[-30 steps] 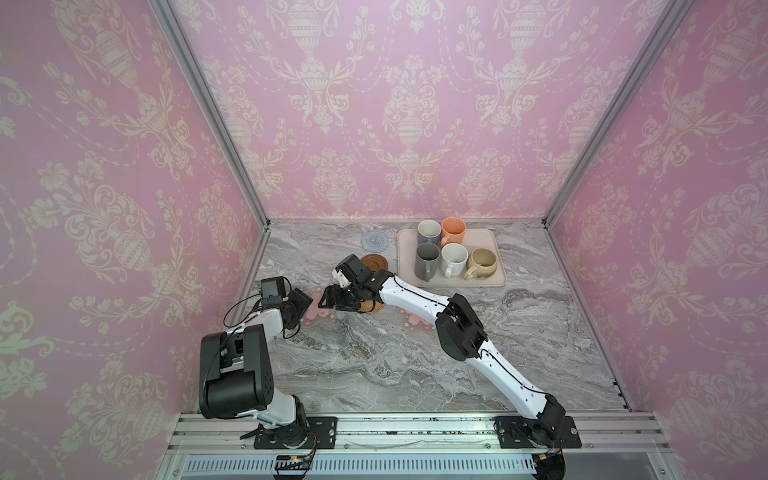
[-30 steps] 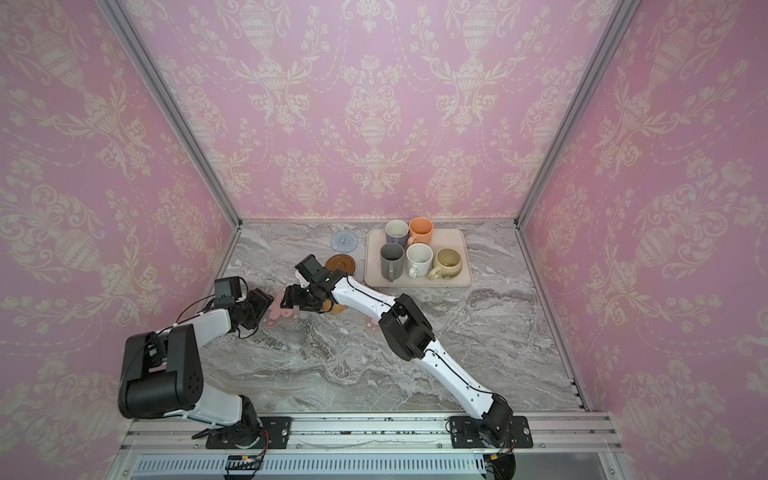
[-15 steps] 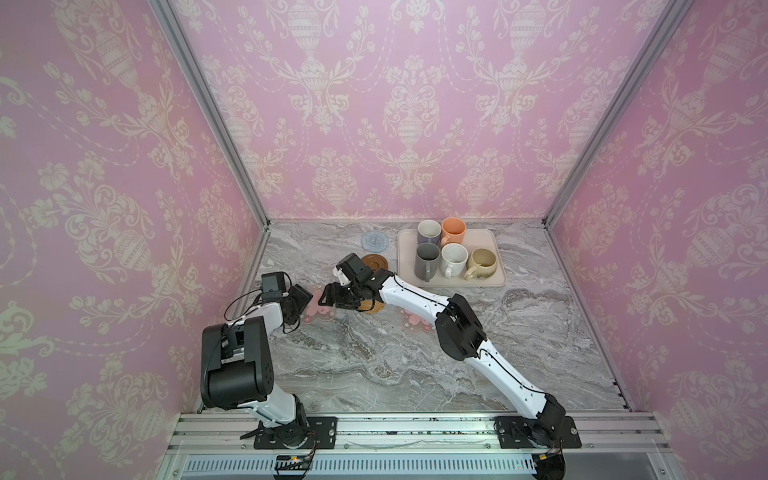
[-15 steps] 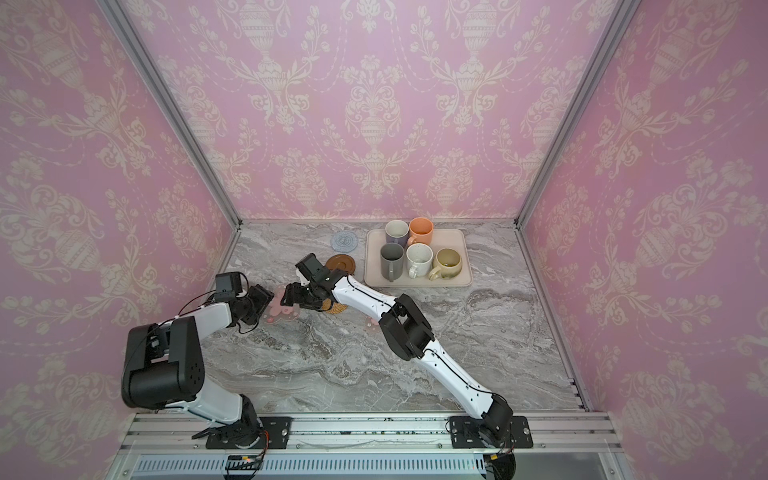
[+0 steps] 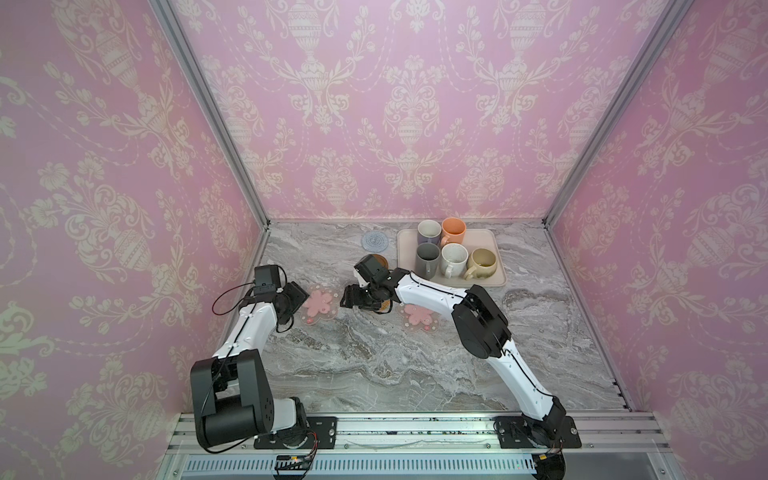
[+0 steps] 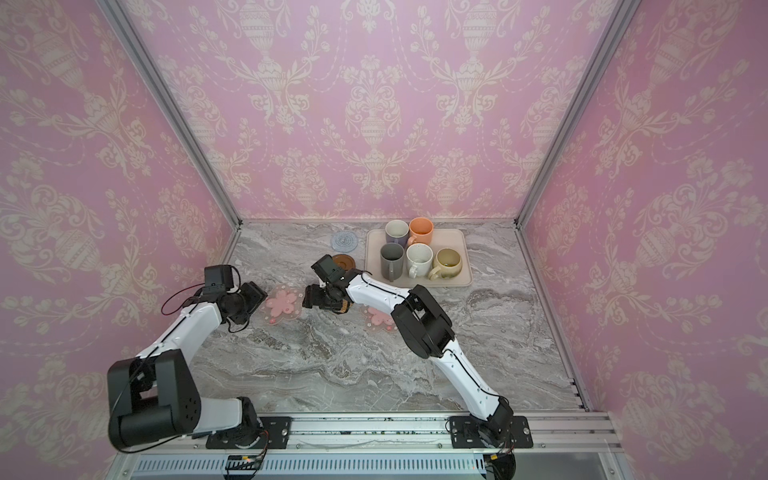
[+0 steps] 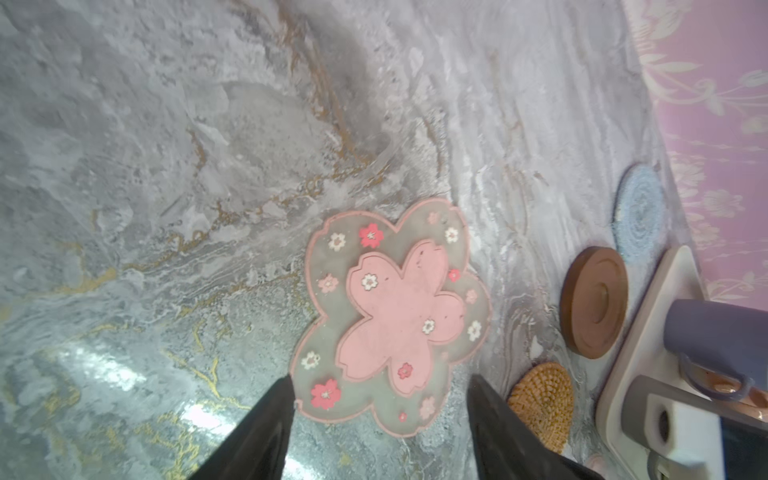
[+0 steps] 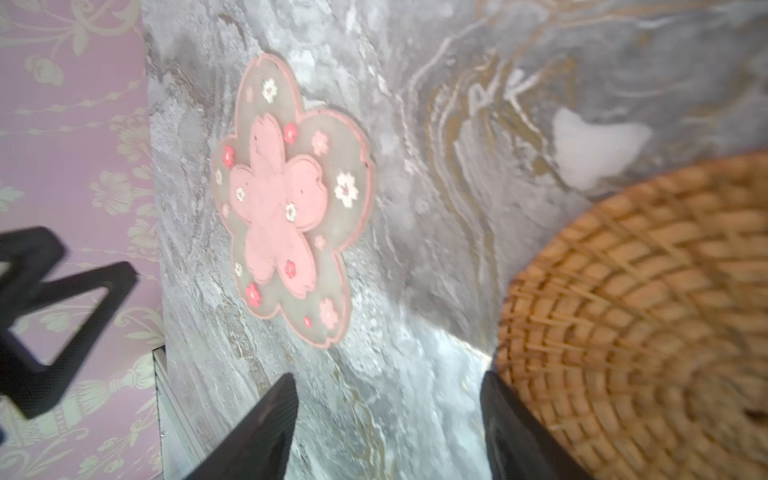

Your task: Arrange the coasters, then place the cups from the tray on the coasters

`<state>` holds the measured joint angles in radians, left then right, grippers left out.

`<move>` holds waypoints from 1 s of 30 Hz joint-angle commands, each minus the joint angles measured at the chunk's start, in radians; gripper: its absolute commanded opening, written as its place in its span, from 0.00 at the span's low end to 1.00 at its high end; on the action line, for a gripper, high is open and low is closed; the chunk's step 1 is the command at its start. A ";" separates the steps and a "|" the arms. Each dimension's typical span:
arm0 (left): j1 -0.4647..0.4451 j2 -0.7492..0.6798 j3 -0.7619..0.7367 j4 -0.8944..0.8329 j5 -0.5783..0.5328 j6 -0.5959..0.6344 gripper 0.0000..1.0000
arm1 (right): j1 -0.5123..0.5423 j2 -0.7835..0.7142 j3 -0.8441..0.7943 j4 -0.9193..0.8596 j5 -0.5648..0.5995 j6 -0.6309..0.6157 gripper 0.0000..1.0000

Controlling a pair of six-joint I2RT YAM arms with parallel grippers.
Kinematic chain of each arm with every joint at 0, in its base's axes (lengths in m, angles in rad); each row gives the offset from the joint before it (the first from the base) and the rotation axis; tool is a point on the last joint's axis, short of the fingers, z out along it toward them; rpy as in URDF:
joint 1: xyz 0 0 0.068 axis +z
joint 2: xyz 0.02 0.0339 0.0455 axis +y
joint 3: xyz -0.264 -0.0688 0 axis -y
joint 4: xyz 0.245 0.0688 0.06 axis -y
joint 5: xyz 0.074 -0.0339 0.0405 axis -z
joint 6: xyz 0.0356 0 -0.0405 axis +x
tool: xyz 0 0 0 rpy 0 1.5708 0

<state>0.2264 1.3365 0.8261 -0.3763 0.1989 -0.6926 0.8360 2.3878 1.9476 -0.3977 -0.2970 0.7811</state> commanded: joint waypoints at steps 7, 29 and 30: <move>-0.181 -0.037 0.039 -0.070 0.060 0.098 0.62 | -0.028 -0.230 -0.245 0.058 0.087 -0.064 0.70; -0.293 0.181 0.049 0.146 0.123 -0.018 0.47 | -0.081 -0.093 -0.168 0.043 0.134 -0.133 0.32; -0.293 0.179 0.050 0.150 0.126 -0.018 0.47 | -0.081 -0.085 -0.167 0.044 0.134 -0.130 0.30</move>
<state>-0.0624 1.5085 0.8532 -0.2405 0.3088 -0.7006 0.7586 2.2730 1.7531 -0.3241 -0.1825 0.6605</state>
